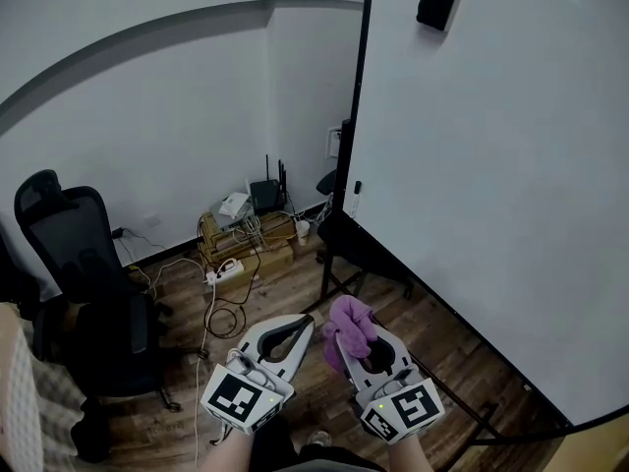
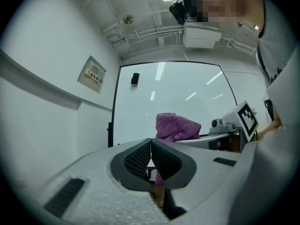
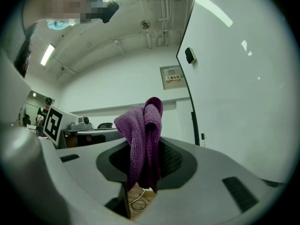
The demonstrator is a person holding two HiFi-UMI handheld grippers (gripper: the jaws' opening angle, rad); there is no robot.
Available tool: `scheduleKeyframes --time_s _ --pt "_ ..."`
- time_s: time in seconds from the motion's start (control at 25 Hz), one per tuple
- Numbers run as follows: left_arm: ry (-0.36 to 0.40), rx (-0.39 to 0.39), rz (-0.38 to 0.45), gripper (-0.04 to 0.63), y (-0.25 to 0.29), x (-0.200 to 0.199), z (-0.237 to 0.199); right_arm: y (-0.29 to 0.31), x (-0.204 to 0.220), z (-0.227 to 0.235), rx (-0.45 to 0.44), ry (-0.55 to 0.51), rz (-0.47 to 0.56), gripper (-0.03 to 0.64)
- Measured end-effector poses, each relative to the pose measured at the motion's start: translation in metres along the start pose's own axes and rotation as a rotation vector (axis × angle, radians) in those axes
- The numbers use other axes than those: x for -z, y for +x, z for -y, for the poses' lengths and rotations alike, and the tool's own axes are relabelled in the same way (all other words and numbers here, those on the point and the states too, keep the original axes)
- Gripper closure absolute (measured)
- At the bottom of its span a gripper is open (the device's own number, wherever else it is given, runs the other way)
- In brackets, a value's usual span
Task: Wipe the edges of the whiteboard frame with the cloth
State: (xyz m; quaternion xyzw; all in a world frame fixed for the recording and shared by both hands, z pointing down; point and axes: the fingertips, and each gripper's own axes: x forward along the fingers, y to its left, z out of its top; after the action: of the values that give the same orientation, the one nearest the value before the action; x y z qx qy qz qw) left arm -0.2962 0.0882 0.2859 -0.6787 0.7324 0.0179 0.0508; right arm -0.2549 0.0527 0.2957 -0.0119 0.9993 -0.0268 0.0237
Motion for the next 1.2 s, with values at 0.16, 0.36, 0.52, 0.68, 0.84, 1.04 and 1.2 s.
scheduleKeyframes --time_s 0.16,0.36,0.52,0.68,0.84,1.04,1.2 --pt "0.004 0.039 0.008 0.578 0.017 0.002 -0.01 0.009 0.0 0.015 0.044 0.003 0.001 0.505" --pt "0.005 0.117 0.017 0.578 0.028 0.008 -0.027 0.026 0.005 0.02 0.117 0.001 0.009 0.505" --pt "-0.012 0.18 0.011 0.578 0.049 0.005 -0.052 0.051 -0.002 0.036 0.181 0.007 0.009 0.505" --pt "-0.024 0.255 0.004 0.578 0.069 0.003 -0.074 0.072 -0.006 0.049 0.26 0.016 0.008 0.505" --pt "-0.031 0.317 0.002 0.578 0.084 0.006 -0.093 0.092 -0.002 0.058 0.32 0.02 0.002 0.505" --pt "-0.048 0.384 0.001 0.578 0.099 0.013 -0.111 0.11 0.005 0.068 0.387 0.026 0.0 0.505" --pt "-0.044 0.443 -0.005 0.578 0.107 0.016 -0.124 0.125 0.007 0.074 0.445 0.032 0.01 0.505"
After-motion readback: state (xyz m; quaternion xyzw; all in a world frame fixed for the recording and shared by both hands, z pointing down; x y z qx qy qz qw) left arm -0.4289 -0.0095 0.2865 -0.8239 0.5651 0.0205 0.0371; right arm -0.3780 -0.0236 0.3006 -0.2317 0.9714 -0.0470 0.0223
